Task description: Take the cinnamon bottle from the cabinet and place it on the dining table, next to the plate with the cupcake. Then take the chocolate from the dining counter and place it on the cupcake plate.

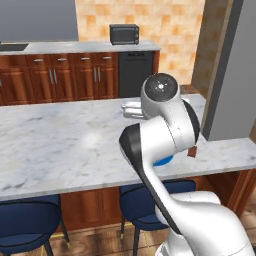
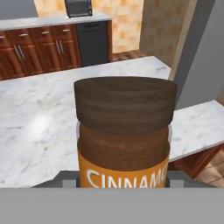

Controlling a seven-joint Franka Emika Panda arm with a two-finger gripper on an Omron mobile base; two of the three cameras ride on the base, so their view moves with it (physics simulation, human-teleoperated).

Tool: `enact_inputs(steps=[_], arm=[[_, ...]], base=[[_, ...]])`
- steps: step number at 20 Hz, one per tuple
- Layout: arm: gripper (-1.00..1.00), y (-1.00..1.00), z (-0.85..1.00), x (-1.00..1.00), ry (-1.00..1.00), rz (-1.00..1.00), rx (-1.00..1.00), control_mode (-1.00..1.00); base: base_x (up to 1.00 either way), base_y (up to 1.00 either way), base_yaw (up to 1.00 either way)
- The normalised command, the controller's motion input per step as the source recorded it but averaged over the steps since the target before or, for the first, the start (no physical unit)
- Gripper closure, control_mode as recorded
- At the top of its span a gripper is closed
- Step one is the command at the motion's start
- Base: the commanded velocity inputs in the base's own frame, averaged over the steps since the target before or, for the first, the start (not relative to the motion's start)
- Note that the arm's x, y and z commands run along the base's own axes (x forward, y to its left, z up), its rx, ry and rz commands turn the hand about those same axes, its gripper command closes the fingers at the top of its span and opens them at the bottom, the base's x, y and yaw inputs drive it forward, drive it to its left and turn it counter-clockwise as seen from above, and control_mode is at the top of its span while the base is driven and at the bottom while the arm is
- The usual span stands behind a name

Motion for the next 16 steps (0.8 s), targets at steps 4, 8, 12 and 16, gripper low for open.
enact_inputs(steps=[4,8,12,16], arm=[[1.00,0.00,-0.52,0.48,0.00,-0.01,0.00,-1.00],[1.00,0.00,-0.56,0.62,0.00,-0.02,0.00,-1.00],[1.00,0.14,-0.70,0.42,-0.06,-0.01,-0.08,-1.00],[1.00,0.34,-0.89,0.46,-0.13,0.00,-0.19,-1.00]], base=[[0.00,0.00,0.00],[0.00,0.00,0.00],[0.00,0.00,0.00],[0.00,0.00,0.00]])
